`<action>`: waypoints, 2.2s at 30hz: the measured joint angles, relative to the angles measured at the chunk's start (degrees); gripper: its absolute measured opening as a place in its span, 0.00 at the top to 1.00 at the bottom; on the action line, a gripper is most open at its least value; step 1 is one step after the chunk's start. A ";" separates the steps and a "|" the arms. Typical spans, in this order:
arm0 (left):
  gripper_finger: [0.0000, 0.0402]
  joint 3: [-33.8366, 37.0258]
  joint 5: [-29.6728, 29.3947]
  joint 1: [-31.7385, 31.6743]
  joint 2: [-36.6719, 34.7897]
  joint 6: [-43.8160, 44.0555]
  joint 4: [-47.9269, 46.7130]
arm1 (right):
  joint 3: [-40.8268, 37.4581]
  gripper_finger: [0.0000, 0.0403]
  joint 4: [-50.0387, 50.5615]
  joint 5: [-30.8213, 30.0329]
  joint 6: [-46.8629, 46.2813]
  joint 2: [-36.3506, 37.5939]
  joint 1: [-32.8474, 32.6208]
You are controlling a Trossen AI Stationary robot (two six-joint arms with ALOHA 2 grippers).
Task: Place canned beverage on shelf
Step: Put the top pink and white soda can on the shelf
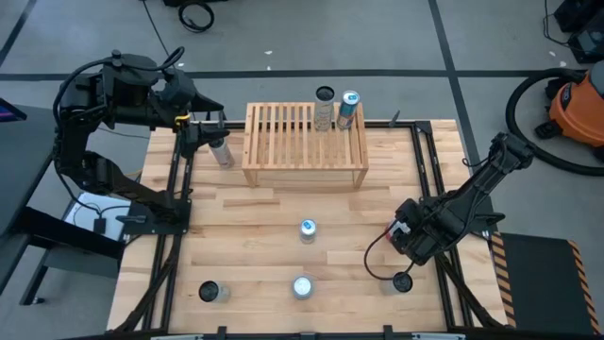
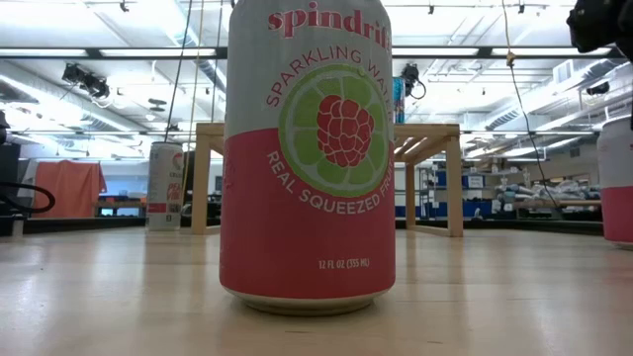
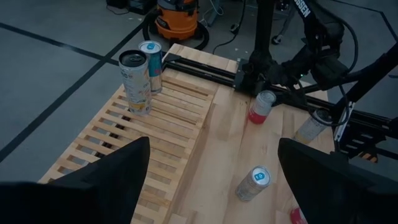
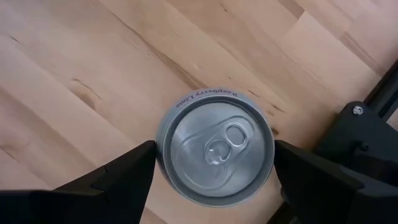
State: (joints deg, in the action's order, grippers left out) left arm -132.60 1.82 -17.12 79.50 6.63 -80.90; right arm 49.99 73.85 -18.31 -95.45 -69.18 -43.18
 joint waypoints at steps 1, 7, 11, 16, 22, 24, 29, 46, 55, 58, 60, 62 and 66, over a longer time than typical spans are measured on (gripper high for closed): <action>0.11 0.00 -0.02 0.00 0.00 0.05 0.00 | -0.18 0.19 -0.35 -0.06 0.22 0.02 0.00; 0.11 0.00 -0.01 0.00 0.00 0.07 0.00 | -0.88 0.19 -2.07 -1.56 0.93 0.04 -0.01; 0.11 0.00 -0.01 0.00 0.00 0.07 0.00 | -1.53 0.19 -2.48 -3.06 1.12 0.04 -0.02; 0.11 0.00 0.00 0.00 0.00 0.07 0.00 | -2.48 0.19 -3.56 -3.65 0.84 0.08 -0.03; 0.11 0.00 0.01 0.00 0.00 0.07 0.00 | -2.98 0.19 -4.90 -4.22 0.71 0.04 0.00; 0.11 0.00 0.01 0.00 0.00 0.07 -0.09 | -3.02 0.19 -5.20 -4.40 0.90 0.02 0.02; 0.11 0.00 0.01 0.00 0.00 0.08 -1.03 | -3.07 0.19 -6.09 -5.42 0.93 -0.03 0.02; 0.11 0.00 0.01 0.00 0.00 0.22 -1.31 | -5.84 0.19 -9.76 -7.64 -0.21 0.04 0.20; 0.11 -0.02 0.01 0.00 0.02 0.24 -1.29 | -7.27 0.19 -12.03 -10.25 -0.41 0.02 0.22; 0.11 -0.02 0.03 0.01 0.01 0.24 -1.29 | -7.36 0.19 -12.24 -10.69 -0.47 -0.05 0.39; 0.11 -0.02 0.02 0.02 0.01 0.24 -1.29 | -7.36 0.19 -12.35 -10.69 -0.47 -0.05 0.70; 0.11 -0.02 0.01 0.02 0.01 0.24 -1.29 | -7.36 0.19 -12.42 -10.82 -0.39 -0.07 0.99; 0.11 -0.02 0.03 0.02 0.02 0.24 -1.29 | -7.36 0.21 -12.55 -10.83 0.08 -0.07 1.25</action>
State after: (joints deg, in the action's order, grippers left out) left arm -132.62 1.85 -17.11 79.52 6.87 -82.19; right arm 42.63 61.29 -29.13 -95.37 -69.25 -41.93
